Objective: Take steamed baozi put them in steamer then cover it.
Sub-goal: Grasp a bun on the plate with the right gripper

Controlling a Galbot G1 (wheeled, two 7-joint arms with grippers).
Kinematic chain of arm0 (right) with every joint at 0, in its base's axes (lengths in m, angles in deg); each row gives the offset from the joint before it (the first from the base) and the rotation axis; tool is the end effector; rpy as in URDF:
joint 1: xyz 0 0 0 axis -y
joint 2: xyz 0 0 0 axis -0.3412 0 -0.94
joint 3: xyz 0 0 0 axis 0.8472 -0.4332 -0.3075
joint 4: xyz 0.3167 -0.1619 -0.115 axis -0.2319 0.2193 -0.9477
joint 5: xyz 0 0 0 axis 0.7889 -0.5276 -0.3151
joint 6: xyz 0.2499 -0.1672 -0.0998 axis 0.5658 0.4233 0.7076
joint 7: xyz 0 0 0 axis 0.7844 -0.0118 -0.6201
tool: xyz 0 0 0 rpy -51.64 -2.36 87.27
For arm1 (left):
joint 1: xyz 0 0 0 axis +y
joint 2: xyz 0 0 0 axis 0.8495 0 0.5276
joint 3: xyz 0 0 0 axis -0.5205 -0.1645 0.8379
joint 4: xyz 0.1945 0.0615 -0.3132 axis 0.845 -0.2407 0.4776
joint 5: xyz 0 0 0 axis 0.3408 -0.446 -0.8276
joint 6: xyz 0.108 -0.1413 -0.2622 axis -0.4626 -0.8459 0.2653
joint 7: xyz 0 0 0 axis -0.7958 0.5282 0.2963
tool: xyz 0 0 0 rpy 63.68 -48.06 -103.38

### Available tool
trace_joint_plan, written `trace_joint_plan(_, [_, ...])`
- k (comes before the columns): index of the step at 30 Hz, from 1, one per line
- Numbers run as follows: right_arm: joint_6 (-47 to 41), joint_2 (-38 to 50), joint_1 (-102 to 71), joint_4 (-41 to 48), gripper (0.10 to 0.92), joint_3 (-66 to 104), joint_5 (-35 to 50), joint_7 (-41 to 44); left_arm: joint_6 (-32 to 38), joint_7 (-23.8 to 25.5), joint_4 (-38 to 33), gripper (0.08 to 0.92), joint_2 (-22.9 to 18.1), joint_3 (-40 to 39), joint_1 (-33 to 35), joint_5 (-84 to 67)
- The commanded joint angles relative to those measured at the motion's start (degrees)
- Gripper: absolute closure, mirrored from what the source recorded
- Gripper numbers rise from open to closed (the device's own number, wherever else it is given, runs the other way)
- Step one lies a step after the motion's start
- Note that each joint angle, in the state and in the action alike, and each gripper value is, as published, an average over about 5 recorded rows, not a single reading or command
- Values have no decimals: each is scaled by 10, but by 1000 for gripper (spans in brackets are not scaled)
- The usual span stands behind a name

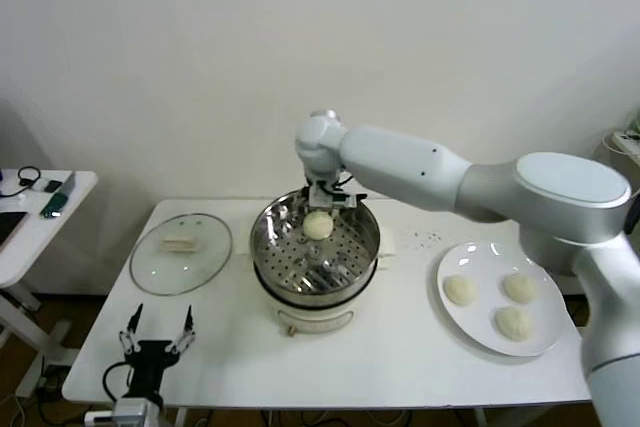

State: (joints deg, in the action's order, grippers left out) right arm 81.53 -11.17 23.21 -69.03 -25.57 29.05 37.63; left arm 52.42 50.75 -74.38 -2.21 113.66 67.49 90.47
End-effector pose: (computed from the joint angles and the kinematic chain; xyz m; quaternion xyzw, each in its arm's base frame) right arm 0.5742 0.1369 -0.0235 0.5878 -0.0896 0.8027 0.0450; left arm 0.0909 0.0810 -0.3721 0.0709 -0.9851 -0.1334 0.0823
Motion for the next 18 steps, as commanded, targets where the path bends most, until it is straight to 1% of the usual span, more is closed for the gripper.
trace_joint_plan(1, [-47, 81, 94, -45, 203, -42, 164, 17, 0, -1, -1, 177, 3, 1, 1, -2])
trace_joint_plan(4, [-102, 137, 132, -46, 203, -100, 278, 7, 1, -2, 0, 177, 6, 1, 4, -5])
trace_joint_plan(8, [-175, 210, 143, -58, 203, -153, 362, -37, 4, -2, 2, 177, 7, -1, 5, -9])
trace_joint_plan(10, [-231, 252, 141, -72, 203, -173, 395, -64, 5, -1, 2, 177, 8, -3, 5, -9])
trace_joint_plan(14, [-348, 323, 117, -108, 203, -183, 429, -102, 4, -1, 1, 177, 11, -5, 4, -8])
trace_joint_plan(18, [-405, 376, 68, -131, 203, -165, 412, -108, 2, 0, -3, 177, 12, -5, 4, -7])
